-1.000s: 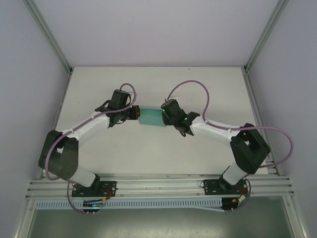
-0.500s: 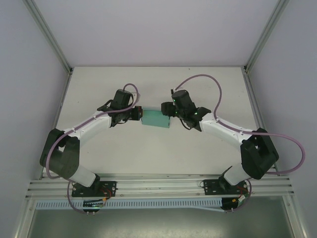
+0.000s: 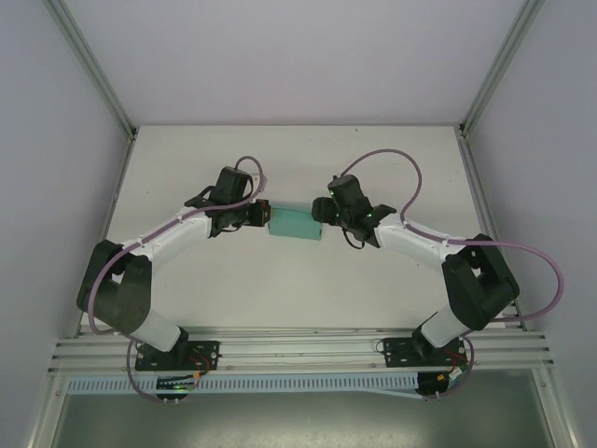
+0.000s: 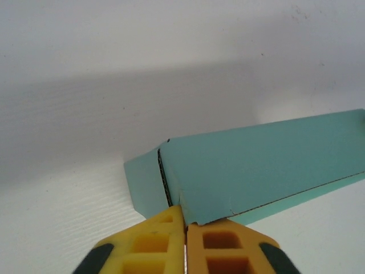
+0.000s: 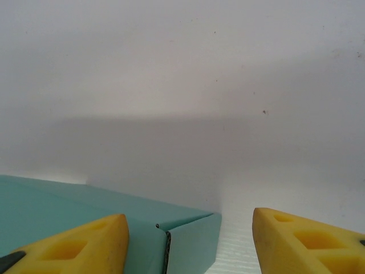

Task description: Assemble paper box

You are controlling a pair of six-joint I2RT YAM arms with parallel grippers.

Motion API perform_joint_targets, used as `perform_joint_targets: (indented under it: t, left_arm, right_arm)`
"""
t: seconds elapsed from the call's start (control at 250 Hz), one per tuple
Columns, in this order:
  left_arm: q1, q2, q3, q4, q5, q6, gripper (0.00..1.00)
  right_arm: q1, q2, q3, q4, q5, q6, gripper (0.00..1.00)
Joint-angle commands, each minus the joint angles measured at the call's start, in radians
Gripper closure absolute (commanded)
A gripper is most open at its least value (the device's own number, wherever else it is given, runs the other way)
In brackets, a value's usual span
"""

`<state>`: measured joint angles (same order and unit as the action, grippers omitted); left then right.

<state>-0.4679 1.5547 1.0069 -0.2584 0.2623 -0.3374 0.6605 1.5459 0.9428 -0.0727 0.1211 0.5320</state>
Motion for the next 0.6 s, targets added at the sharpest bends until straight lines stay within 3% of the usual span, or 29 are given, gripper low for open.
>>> perform_joint_targets:
  t: [0.0, 0.124, 0.172, 0.244, 0.292, 0.388, 0.444, 0.596]
  left_arm:
    - [-0.014, 0.001, -0.011, -0.185, 0.041, 0.012, 0.76]
    - [-0.014, -0.063, 0.025, -0.187, 0.059, 0.010, 0.68]
    - [-0.014, -0.088, 0.040, -0.192, 0.058, 0.005, 0.58]
    - [-0.014, -0.120, 0.044, -0.204, 0.041, -0.012, 0.52]
    - [-0.014, -0.133, 0.086, -0.220, 0.008, -0.035, 0.39]
    - [-0.011, -0.136, 0.124, -0.259, -0.038, -0.055, 0.35]
    - [-0.005, -0.131, 0.132, -0.261, -0.072, -0.072, 0.22]
    - [0.055, -0.056, 0.172, -0.234, -0.008, -0.082, 0.21]
  right_arm:
    - [0.000, 0.052, -0.071, -0.039, -0.035, 0.048, 0.41]
    - [0.001, 0.068, -0.082, -0.034, -0.038, 0.072, 0.42]
    - [0.001, 0.074, -0.082, -0.036, -0.040, 0.079, 0.43]
    - [0.001, 0.079, -0.083, -0.037, -0.043, 0.081, 0.43]
    - [0.001, 0.083, -0.082, -0.039, -0.043, 0.083, 0.43]
    - [0.001, 0.093, -0.084, -0.045, -0.043, 0.084, 0.44]
    - [0.001, 0.097, -0.087, -0.044, -0.044, 0.077, 0.44]
    - [-0.001, 0.100, -0.090, -0.052, -0.037, 0.066, 0.44]
